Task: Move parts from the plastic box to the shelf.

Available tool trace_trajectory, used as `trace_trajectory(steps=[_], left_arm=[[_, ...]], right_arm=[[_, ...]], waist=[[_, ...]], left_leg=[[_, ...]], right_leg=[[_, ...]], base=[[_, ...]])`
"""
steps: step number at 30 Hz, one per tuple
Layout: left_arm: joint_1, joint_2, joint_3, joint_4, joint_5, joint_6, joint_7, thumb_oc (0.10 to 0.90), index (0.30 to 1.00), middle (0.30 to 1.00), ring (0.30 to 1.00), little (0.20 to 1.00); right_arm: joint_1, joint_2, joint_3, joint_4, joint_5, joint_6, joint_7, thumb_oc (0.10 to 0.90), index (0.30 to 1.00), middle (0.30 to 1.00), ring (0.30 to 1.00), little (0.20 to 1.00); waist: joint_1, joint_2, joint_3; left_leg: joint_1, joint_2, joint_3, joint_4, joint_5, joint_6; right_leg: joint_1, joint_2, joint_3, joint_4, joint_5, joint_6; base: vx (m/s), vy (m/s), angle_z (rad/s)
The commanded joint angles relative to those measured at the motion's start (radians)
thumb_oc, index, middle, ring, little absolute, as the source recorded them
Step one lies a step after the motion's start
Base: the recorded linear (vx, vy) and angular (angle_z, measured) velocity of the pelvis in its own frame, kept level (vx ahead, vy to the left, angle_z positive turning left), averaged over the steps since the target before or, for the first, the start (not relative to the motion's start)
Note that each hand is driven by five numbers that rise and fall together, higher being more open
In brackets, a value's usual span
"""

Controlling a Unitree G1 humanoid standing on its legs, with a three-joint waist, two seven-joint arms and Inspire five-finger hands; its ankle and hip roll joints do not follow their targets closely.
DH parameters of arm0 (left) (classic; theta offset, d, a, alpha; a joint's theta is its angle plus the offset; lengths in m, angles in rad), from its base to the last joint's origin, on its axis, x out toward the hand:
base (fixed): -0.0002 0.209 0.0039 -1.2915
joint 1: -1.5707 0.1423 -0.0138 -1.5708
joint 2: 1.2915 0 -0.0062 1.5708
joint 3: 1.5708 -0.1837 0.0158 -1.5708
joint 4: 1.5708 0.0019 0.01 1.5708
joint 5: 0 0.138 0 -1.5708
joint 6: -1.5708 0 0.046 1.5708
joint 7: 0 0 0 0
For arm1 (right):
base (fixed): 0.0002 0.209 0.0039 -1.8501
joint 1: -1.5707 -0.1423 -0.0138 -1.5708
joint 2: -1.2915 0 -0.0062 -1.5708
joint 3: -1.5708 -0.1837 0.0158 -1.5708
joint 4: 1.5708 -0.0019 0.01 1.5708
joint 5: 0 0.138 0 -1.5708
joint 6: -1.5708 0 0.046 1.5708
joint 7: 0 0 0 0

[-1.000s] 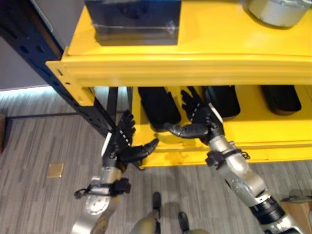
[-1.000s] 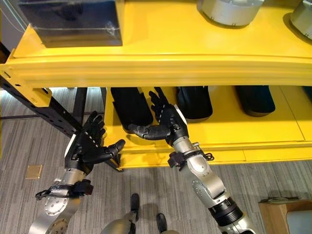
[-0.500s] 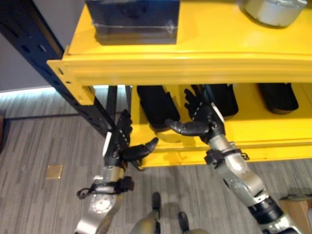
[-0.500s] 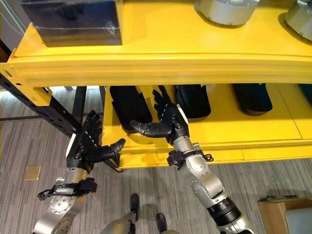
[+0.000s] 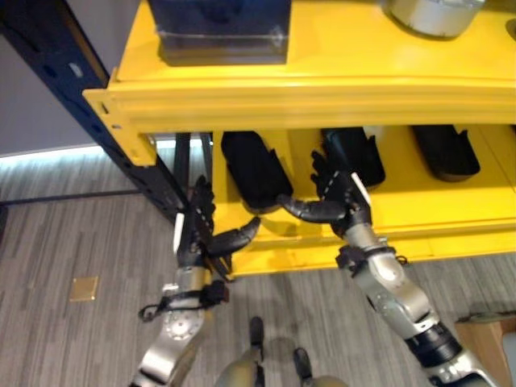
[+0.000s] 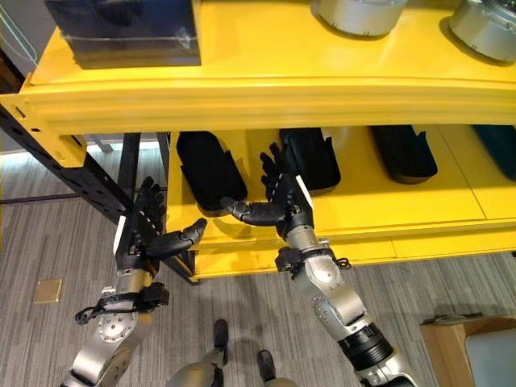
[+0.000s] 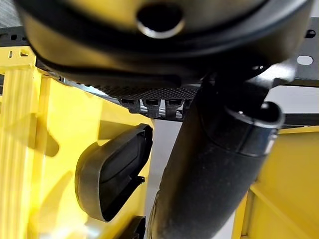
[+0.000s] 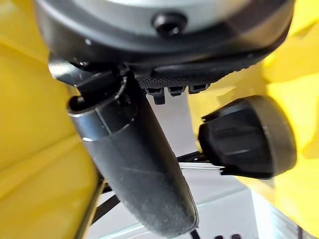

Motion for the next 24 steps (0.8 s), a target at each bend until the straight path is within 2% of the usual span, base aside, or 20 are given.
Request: trace_trajectory(steps=[1,11,24], left_arm=[[-0.385,-0.039,0.043,0.066,0.012,-0.122,-0.014,0.900,1.000,1.000,1.000,1.000],[-0.465,-0.091,-0.028,0.075,-0.042,-0.136,-0.014,0.900,1.000,1.000,1.000,1.000],[-0.543,-0.125,-0.074,0.073,-0.064,-0.152,0.009,0.900,1.000,1.000,1.000,1.000]], right_arm=[[-0.171,0.044,0.010,-0.020,0.031,-0.111,0.007,0.900,1.000,1.000,1.000,1.000],[-0.192,0.072,0.051,0.029,0.082,-0.111,0.015,0.900,1.000,1.000,1.000,1.000],[-0.207,0.080,0.068,0.042,0.075,-0.117,-0.004,0.900,1.000,1.000,1.000,1.000]], waist=[[-0.042,0.005,-0.069],[-0.051,0.017,-0.059],[-0.067,0.029,-0.051]], left_leg=[[0.131,0.105,0.014,-0.003,-0.084,-0.085],[0.129,0.111,0.019,-0.003,-0.081,-0.087],[0.134,0.115,0.022,-0.007,-0.078,-0.091]], right_leg=[[-0.062,-0.039,-0.016,0.060,-0.054,0.013],[-0.076,-0.030,-0.006,0.073,-0.057,0.008],[-0.094,-0.018,0.002,0.100,-0.066,0.002]], base=[[0.00,0.000,0.00],[0.00,-0.002,-0.01],[0.00,0.000,0.00]])
